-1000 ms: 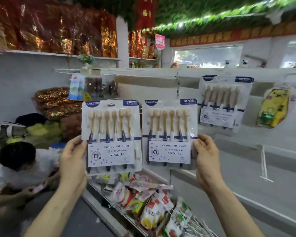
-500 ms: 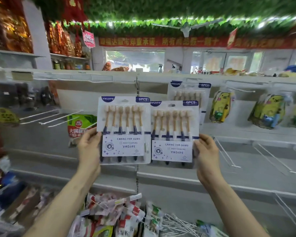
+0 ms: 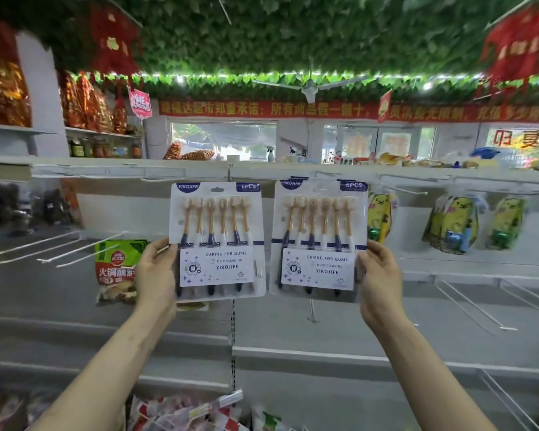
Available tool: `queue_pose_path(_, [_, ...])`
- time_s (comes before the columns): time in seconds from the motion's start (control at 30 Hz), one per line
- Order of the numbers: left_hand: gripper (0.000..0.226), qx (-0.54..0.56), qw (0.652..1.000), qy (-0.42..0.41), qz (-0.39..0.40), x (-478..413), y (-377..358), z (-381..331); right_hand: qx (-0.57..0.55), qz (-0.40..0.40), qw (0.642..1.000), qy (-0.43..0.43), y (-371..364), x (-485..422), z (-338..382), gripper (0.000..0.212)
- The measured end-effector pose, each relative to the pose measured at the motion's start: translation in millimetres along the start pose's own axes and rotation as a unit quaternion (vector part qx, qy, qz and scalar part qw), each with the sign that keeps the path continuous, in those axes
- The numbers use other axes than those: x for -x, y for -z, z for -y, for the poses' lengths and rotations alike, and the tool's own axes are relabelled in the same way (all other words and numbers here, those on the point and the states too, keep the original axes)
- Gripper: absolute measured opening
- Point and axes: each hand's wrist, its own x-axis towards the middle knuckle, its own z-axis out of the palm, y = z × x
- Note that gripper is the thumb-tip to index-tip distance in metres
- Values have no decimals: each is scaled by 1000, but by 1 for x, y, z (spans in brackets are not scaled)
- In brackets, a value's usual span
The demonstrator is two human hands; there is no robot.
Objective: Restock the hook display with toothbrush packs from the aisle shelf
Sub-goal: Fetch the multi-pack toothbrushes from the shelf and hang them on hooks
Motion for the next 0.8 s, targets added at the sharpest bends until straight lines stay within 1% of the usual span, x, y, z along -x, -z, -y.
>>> queue_pose_path(0.1, [21, 1, 1000, -1, 1, -4, 0, 1, -10, -6, 1000, -6, 0, -6, 2, 22])
queue_pose_path(0.2, [15, 7, 1000, -5, -2, -9, -1, 1, -5, -7, 1000, -9, -1, -14, 2, 22])
queue_pose_path(0.5, [18, 21, 1000, -12, 20, -12, -14, -4, -11, -23, 1000, 8, 7, -25, 1, 20])
queue_pose_path(0.67, [17, 14, 1000, -9, 20, -11, -25, -5, -2, -10, 1000, -5, 9, -37, 3, 24])
queue_pose_path(0.8, [16, 12, 1000, -11, 19, -7, -37, -6, 17, -9, 1000, -23, 0, -51, -3, 33])
